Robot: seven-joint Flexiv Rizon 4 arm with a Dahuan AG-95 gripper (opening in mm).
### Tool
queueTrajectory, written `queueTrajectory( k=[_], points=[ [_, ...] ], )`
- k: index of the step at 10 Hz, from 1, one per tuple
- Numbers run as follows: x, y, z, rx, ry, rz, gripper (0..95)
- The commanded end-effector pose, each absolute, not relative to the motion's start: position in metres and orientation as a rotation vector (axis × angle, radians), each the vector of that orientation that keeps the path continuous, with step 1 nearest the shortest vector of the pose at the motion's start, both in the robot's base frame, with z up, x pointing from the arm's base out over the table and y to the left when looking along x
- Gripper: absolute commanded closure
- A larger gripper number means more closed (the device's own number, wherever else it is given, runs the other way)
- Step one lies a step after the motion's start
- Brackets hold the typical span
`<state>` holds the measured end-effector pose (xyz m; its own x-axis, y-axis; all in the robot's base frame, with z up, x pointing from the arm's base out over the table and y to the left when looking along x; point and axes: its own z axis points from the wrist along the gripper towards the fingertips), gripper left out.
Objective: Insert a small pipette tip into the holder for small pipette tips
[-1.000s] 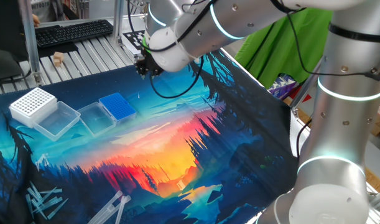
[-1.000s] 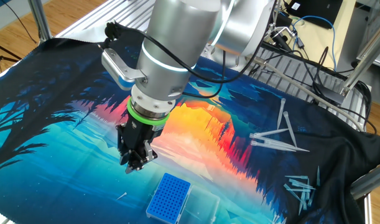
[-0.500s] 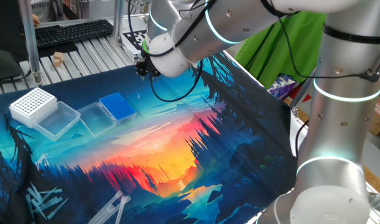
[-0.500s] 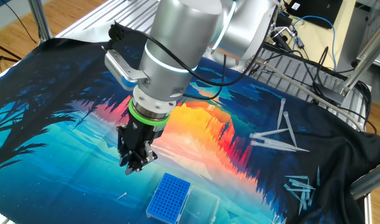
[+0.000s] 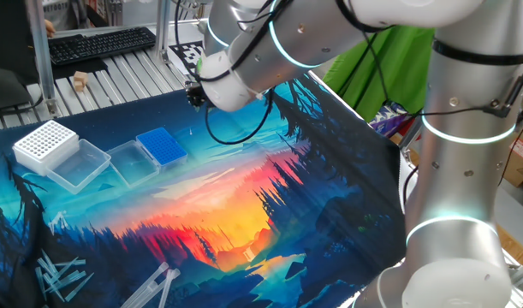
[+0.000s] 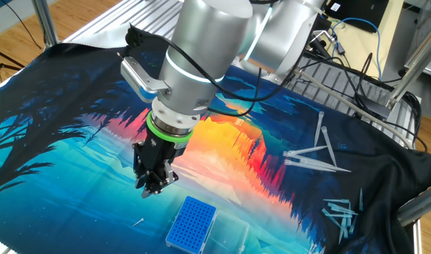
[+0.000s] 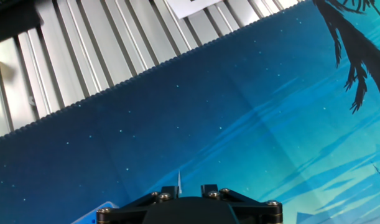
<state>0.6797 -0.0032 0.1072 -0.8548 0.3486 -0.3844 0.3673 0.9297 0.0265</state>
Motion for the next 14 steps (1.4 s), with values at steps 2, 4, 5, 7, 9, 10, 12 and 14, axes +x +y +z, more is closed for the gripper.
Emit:
queueTrajectory(
  k=[2, 4, 5, 7, 9, 10, 12, 14],
  points=[
    [0.681, -0.003, 0.106, 0.520, 2.698, -0.065, 76.0],
    [0.682, -0.003, 0.106, 0.523, 2.693, -0.064, 76.0],
    [0.684, -0.003, 0.106, 0.523, 2.691, -0.064, 76.0],
    [0.686, -0.003, 0.106, 0.523, 2.689, -0.065, 76.0],
    [0.688, -0.003, 0.106, 0.518, 2.689, -0.068, 76.0],
    [0.690, -0.003, 0.105, 0.516, 2.689, -0.070, 76.0],
    [0.691, -0.003, 0.104, 0.515, 2.688, -0.072, 76.0],
    [0.692, -0.003, 0.103, 0.515, 2.687, -0.072, 76.0]
  ],
)
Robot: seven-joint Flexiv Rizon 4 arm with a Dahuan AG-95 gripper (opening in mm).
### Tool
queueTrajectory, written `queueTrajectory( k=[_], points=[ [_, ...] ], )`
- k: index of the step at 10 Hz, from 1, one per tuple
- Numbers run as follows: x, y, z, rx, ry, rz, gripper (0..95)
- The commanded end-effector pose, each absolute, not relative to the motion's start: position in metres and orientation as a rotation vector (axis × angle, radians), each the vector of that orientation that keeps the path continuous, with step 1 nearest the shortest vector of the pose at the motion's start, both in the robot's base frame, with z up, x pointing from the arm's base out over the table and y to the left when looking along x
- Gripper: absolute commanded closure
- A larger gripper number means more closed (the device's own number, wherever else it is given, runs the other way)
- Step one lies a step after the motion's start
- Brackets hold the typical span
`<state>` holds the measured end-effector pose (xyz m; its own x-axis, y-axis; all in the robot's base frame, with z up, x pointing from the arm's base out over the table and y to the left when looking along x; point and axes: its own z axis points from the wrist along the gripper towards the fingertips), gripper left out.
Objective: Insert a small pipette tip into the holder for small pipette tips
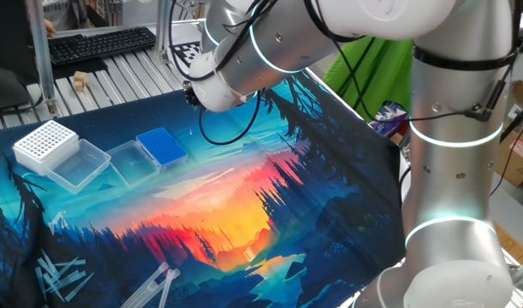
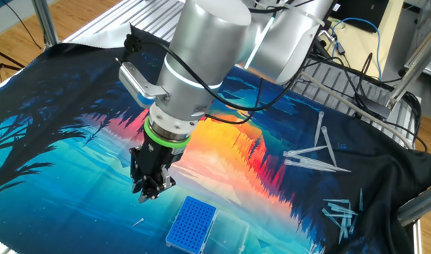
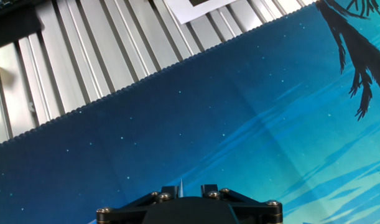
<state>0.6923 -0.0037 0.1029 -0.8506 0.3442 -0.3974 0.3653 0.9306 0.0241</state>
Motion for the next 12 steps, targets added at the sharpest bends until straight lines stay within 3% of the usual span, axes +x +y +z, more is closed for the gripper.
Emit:
queueTrajectory(
  k=[1, 12],
  points=[
    [0.692, -0.004, 0.101, 0.509, 2.688, -0.074, 76.0],
    [0.698, -0.007, 0.088, 0.500, 2.672, -0.075, 76.0]
  ],
)
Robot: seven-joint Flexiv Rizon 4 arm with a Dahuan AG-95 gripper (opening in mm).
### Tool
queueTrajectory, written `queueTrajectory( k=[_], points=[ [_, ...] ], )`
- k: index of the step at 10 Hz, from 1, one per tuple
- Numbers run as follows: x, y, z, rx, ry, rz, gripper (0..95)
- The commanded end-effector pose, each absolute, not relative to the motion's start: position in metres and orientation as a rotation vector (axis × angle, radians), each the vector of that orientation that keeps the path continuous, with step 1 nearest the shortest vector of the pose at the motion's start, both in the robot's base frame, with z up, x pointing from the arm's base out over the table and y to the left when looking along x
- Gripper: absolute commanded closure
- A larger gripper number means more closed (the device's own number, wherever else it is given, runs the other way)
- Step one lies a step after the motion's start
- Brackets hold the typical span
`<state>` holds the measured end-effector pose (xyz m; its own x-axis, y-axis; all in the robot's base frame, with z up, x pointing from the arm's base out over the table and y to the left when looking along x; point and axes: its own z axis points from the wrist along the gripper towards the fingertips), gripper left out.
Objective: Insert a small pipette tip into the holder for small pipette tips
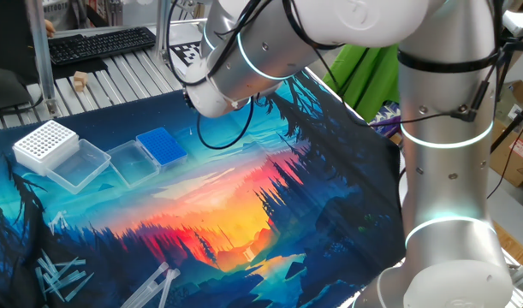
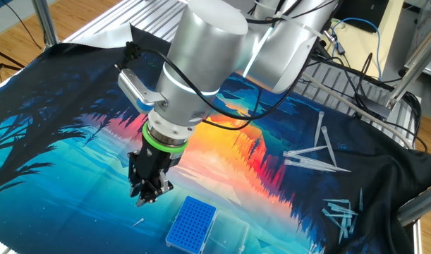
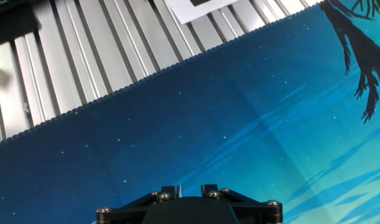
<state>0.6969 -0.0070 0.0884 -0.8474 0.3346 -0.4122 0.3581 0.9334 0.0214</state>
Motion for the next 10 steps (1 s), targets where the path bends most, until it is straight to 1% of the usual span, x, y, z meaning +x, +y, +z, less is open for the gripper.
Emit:
queueTrajectory(
  k=[1, 10],
  points=[
    [0.6984, -0.0068, 0.0864, 0.498, 2.671, -0.074, 76.0],
    [0.7002, -0.0085, 0.0783, 0.481, 2.644, -0.071, 76.0]
  ],
)
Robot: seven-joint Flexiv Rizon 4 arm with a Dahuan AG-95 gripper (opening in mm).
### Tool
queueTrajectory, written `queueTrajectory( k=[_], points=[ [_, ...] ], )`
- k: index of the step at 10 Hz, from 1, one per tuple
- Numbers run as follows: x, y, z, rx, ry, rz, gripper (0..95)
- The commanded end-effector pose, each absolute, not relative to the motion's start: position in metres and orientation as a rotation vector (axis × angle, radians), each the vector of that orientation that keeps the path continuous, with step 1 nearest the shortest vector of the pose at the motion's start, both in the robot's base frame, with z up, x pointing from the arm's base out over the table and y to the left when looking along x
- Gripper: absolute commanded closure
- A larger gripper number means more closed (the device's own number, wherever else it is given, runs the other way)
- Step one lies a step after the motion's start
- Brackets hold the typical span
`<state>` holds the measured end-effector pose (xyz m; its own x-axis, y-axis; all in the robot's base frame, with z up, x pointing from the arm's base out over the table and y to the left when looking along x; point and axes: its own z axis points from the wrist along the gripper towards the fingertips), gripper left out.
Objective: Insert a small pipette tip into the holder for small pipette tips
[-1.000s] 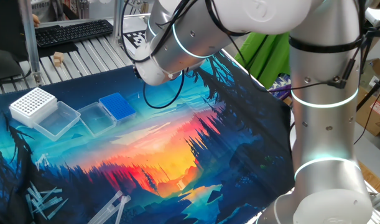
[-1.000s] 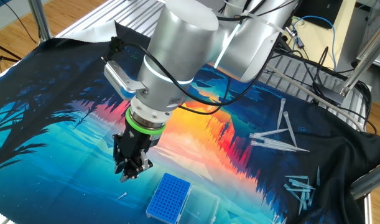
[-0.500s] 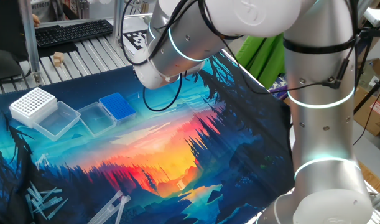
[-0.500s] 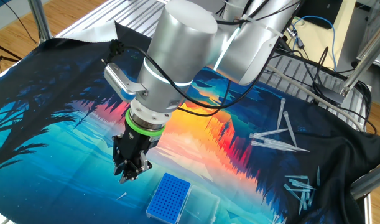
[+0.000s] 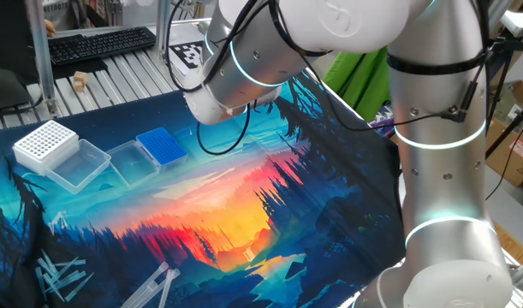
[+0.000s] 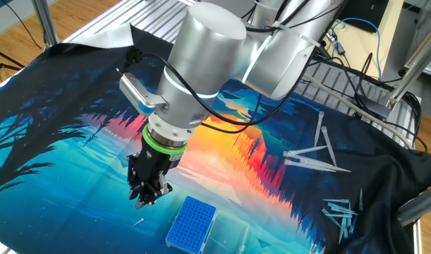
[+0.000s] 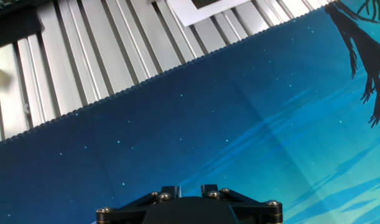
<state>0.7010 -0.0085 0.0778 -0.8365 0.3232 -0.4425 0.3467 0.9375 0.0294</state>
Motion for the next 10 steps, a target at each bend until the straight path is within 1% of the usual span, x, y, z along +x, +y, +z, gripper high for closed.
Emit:
queueTrajectory(
  k=[1, 5, 6, 10],
  points=[
    [0.7003, -0.0085, 0.0783, 0.482, 2.643, -0.070, 76.0],
    [0.7003, -0.0085, 0.0783, 0.486, 2.646, -0.068, 76.0],
    [0.7003, -0.0085, 0.0783, 0.491, 2.645, -0.065, 57.0],
    [0.7003, -0.0085, 0.0783, 0.540, 2.639, -0.045, 57.0]
  ],
)
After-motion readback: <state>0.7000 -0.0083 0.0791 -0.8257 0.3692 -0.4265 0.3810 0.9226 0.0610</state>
